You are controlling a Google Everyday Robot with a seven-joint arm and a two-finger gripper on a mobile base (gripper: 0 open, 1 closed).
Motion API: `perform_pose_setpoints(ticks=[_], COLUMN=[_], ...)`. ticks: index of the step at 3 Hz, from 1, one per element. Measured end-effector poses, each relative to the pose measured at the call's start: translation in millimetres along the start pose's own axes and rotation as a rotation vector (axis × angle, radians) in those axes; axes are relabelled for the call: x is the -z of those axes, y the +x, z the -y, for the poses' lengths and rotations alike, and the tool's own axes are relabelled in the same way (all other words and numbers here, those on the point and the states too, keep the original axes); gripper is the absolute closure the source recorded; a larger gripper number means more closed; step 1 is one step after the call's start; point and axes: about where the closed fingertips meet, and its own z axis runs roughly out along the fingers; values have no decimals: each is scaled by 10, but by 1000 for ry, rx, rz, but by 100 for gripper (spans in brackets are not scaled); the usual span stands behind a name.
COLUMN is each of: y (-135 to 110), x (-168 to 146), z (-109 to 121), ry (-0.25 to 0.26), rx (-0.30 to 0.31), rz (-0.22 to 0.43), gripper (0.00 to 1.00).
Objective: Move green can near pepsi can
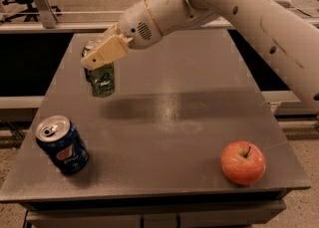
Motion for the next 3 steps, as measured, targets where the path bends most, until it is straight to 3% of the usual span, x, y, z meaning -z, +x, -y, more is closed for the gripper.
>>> perform_pose_setpoints(ticks=[1, 2, 3], y=[-16, 21, 10], x=[92, 121, 127], z=[-478, -887, -926], ry=[-32, -56, -57], rx=[46, 115, 122], rz=[-22, -132, -141], gripper=[100, 100, 100])
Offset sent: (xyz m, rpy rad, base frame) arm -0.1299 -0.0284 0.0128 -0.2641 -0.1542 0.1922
